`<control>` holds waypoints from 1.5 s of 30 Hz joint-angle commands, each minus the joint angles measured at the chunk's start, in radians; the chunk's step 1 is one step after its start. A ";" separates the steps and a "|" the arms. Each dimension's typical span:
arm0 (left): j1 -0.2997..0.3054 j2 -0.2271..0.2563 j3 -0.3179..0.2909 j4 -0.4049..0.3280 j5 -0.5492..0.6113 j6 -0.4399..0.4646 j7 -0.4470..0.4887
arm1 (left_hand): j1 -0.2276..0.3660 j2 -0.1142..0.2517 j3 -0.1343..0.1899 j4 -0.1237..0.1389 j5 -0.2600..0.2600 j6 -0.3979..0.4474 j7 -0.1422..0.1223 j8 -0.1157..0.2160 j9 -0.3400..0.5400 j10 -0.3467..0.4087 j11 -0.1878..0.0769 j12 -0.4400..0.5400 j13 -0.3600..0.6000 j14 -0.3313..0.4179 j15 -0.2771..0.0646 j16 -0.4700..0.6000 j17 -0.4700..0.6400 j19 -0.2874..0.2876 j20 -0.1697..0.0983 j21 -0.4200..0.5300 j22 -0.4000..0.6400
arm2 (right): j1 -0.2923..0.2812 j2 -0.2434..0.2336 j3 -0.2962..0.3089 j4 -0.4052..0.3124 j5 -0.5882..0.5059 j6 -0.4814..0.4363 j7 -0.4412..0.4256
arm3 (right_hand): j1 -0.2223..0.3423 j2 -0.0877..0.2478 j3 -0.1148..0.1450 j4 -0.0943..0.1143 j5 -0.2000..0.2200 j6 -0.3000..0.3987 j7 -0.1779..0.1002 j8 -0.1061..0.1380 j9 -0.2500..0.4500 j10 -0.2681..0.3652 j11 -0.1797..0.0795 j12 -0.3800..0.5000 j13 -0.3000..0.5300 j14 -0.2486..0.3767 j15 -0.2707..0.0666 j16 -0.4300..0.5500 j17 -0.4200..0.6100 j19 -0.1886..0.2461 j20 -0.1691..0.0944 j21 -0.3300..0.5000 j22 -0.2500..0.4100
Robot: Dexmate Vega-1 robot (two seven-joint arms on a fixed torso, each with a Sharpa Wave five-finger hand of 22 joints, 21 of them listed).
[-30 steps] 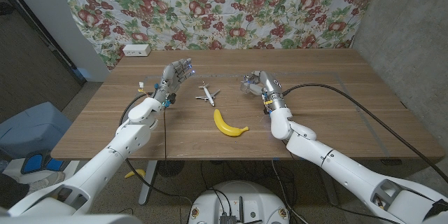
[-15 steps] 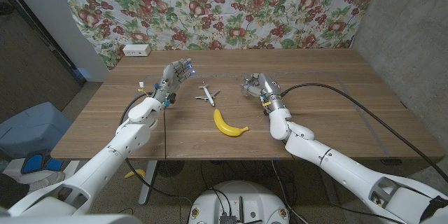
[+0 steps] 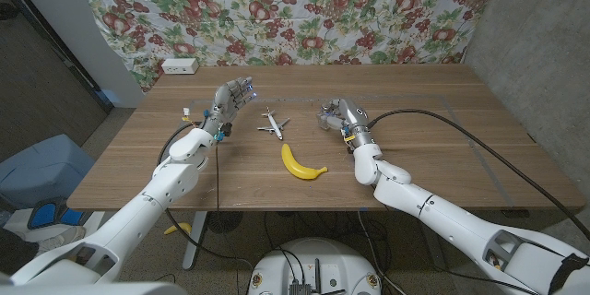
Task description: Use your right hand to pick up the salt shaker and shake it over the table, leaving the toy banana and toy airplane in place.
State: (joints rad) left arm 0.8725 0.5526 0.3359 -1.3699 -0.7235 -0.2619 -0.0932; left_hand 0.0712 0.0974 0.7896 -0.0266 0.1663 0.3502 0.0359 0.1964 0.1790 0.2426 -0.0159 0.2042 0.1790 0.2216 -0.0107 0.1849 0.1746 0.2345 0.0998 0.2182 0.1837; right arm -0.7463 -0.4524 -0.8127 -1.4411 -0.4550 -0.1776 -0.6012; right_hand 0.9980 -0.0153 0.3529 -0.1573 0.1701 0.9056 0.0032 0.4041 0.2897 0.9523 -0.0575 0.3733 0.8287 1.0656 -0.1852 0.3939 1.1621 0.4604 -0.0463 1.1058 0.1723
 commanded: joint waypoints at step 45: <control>0.003 0.005 -0.002 -0.002 -0.003 0.001 -0.008 | -0.007 0.058 0.005 0.000 0.004 0.007 -0.001 -0.006 0.006 0.009 -0.001 -0.005 0.004 0.019 0.001 0.004 0.002 0.010 0.002 0.002 0.005 | 0.010 -0.045 -0.001 -0.152 0.082 -0.235 0.194 | -0.290 -0.059 -0.137 0.073 0.043 -0.551 -0.006 -0.224 -0.059 -0.560 0.032 -0.202 -0.187 -0.585 0.105 -0.211 -0.227 -0.161 0.093 -0.146 0.003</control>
State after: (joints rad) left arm 0.8742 0.5553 0.3359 -1.3707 -0.7235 -0.2608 -0.0987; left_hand 0.0713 0.0974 0.7895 -0.0267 0.1663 0.3502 0.0358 0.1924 0.1830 0.2426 -0.0159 0.1994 0.1790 0.2325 -0.0107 0.1849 0.1735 0.2344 0.0997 0.2182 0.1837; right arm -0.7242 -0.4898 -0.8394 -1.5740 -0.4302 -0.4349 -0.4191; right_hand 0.7286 -0.0625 0.2282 -0.0869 0.1988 0.3955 -0.0149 0.1847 0.2321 0.4326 -0.0393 0.1731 0.6515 0.5185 -0.0495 0.1884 0.9515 0.3170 0.0395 0.9740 0.1726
